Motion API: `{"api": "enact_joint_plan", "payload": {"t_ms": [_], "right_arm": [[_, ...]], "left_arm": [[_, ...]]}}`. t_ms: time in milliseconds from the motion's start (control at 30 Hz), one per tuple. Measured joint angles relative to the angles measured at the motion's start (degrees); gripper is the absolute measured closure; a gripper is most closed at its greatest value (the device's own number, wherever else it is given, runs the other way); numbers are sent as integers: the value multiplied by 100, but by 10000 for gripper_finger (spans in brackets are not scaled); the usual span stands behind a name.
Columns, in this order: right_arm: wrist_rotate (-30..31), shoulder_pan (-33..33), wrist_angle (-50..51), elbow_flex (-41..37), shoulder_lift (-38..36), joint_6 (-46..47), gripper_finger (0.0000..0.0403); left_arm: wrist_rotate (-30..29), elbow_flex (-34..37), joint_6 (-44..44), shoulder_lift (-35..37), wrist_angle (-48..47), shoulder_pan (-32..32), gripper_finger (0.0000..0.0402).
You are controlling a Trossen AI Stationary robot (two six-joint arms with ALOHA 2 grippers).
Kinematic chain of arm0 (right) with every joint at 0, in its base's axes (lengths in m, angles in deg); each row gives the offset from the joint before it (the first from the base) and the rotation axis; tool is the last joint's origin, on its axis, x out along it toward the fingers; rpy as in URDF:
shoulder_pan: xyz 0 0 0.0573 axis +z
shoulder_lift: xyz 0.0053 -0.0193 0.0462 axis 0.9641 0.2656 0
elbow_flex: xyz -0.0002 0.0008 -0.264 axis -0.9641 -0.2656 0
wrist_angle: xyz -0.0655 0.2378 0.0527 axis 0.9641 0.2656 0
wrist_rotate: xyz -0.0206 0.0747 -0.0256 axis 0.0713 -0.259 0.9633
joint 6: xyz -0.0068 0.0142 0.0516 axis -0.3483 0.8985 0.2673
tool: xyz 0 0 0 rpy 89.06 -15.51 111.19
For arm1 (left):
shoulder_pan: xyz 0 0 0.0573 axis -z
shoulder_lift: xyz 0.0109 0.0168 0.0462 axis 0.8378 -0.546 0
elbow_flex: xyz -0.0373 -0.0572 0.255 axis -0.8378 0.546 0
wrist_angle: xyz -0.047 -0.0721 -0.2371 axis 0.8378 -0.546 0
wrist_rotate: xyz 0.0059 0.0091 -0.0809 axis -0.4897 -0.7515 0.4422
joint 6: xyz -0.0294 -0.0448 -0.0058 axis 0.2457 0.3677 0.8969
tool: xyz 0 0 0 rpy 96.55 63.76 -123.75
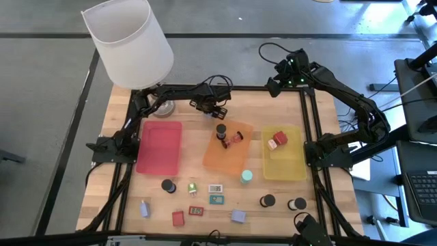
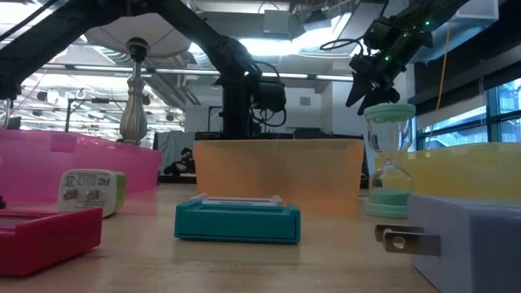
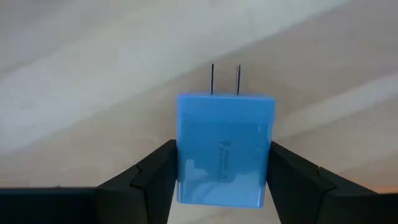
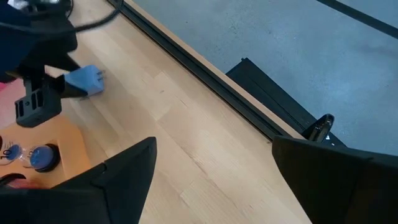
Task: Pick & Place Office items
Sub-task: Put the top light blue charger adapter into the yellow bin
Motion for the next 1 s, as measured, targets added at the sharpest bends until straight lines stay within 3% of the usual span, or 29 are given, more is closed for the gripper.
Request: {"api": "enact_joint_plan", "payload": {"t_ms": [167,300,400,500,633,833,1000], "right_arm": [[-58,0,-2,0,0,414,80],[-783,0,-41,1,-1,834,80],[-1486,49,-124,2,0,1184,80],[-1813,231,-176,2,-2,1557,80],[-1818,584,-222,1,-2,2440,80],[-1797,1189,-619,1,-2,3007,80],[-1200,1620,-776,2,-2,3413,80]], "left_arm": [[-419,3,142,408,-3,0,184],[-689,1,107,866,142,87,188],[-936,1,-474,1187,445,301,189],[-1217,1,-1250,1410,821,583,189],[-1285,-4,-2047,1520,1268,895,189],[-1096,-4,-2729,1459,1720,1219,188],[-1184,-4,-3141,1455,2008,1358,188]]}}
